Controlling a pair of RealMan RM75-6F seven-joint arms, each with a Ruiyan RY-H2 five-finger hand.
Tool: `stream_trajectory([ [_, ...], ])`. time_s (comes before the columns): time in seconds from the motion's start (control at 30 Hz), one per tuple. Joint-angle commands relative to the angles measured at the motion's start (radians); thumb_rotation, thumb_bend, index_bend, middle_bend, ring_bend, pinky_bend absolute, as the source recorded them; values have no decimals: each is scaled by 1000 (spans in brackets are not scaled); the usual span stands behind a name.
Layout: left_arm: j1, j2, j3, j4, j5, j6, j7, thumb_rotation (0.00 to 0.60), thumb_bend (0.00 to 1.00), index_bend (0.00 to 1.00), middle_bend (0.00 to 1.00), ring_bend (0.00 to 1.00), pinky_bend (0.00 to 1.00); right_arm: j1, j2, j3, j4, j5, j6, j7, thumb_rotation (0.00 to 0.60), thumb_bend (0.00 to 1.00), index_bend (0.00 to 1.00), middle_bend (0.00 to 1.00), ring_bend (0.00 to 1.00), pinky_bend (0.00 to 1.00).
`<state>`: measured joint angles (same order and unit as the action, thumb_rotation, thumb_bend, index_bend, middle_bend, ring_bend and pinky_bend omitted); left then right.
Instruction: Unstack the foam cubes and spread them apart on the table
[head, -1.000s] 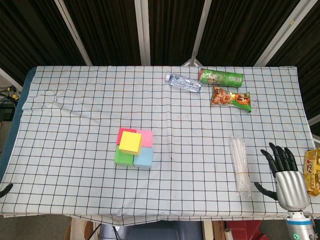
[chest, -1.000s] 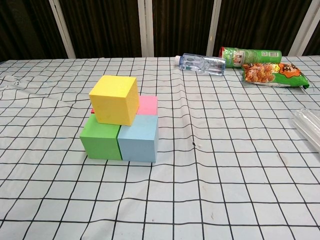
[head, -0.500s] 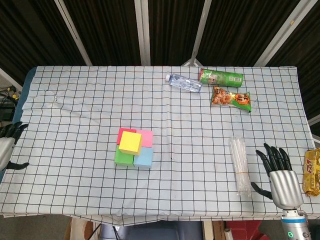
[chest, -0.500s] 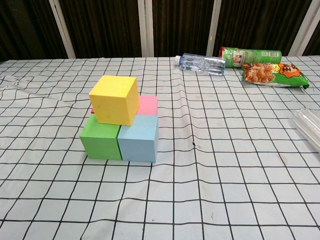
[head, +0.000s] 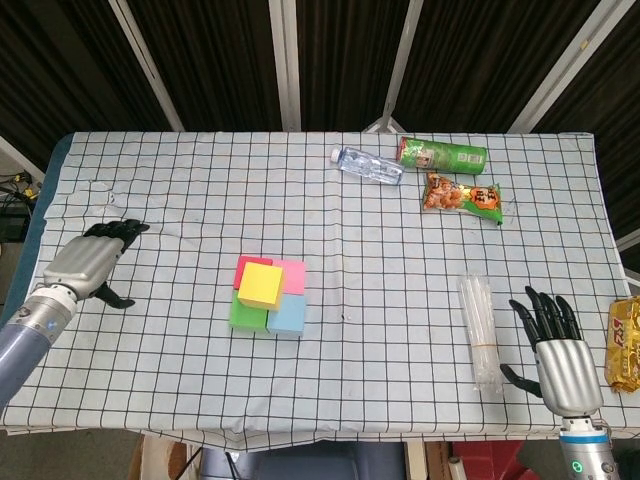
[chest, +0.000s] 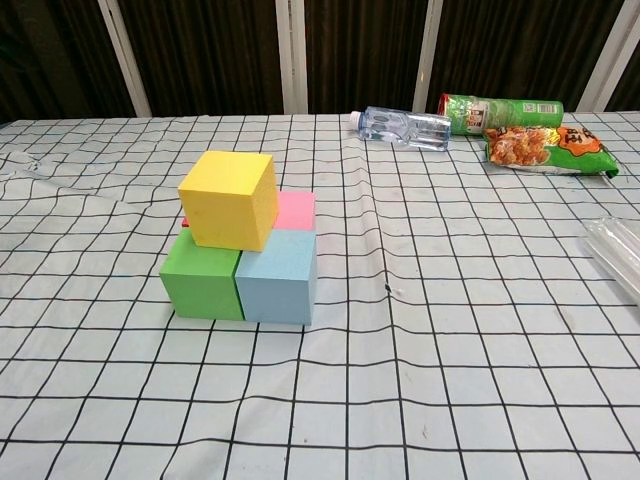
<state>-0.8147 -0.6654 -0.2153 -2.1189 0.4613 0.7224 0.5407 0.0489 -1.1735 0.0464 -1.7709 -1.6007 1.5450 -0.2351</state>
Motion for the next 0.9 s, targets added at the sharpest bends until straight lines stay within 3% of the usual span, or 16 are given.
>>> stream_trajectory([
  [0.03,-182,-103,52,-23,-175,56,131,600,0,0,0,0,1,1,0,1,0,2,-2,-1,600,59,170,43,64,0],
  [0.2,-279,-206,84,-7,-273,139,185,600,0,0,0,0,0,0,0,2,0,4,1,-2,600,59,170,43,64,0],
  [0.47,-353,-319,104,23,-322,204,211,600,0,0,0,0,0,0,3,4,0,9,1,4,600,58,170,43,64,0],
  [0.77,-384,-492,94,83,-213,314,206,600,0,0,0,0,1,-2,8,7,-2,17,2,11,600,59,170,43,64,0],
  [0.9,-388,-544,95,101,-182,340,204,600,0,1,5,2,49,-3,11,9,-4,24,3,16,600,59,170,43,64,0],
])
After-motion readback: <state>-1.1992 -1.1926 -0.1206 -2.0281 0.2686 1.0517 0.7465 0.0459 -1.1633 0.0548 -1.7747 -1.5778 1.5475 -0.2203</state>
